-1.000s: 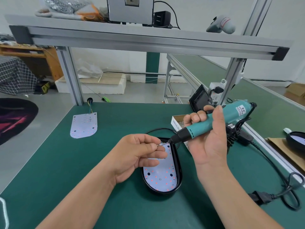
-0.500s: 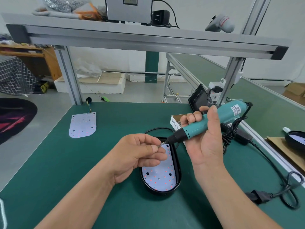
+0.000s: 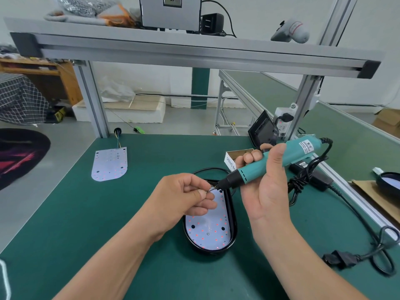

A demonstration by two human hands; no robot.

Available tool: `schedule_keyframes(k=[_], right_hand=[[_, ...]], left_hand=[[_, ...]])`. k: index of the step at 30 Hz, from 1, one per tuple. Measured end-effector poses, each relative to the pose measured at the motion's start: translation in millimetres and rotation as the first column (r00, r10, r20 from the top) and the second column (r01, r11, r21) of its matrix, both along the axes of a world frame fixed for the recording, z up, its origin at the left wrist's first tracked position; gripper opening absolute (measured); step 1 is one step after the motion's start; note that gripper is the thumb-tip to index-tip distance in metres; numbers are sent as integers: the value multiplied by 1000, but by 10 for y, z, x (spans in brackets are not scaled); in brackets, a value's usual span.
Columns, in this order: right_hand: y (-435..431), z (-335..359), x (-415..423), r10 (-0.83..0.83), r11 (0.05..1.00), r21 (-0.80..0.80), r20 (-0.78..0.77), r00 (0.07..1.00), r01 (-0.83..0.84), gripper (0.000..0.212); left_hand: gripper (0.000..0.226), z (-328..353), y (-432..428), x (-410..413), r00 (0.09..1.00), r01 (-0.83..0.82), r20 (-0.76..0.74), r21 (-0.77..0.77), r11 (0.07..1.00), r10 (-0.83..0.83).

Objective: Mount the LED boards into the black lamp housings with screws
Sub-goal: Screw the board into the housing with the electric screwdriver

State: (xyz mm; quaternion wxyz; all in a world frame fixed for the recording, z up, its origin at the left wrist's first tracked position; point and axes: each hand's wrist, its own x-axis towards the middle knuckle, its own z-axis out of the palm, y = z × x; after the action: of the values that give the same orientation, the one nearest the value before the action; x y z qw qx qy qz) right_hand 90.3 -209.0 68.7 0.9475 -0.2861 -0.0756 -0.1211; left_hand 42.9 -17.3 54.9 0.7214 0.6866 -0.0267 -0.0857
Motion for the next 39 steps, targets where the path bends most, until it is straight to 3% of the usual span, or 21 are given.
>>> schedule_keyframes(k=[5, 11, 39], right_hand=[[-15, 8, 9, 13, 999, 48, -9, 1000, -13, 35], [-24, 58, -33, 71, 997, -18, 55, 996, -70, 27], [-99, 82, -11, 56, 998, 24, 43, 998, -57, 27]], left_hand=[[14, 0, -13, -12, 999, 16, 39, 16, 1000, -17], [12, 38, 3, -50, 993, 114, -1, -81, 990, -115], [11, 20, -4, -34, 995, 98, 10, -113, 989, -97]])
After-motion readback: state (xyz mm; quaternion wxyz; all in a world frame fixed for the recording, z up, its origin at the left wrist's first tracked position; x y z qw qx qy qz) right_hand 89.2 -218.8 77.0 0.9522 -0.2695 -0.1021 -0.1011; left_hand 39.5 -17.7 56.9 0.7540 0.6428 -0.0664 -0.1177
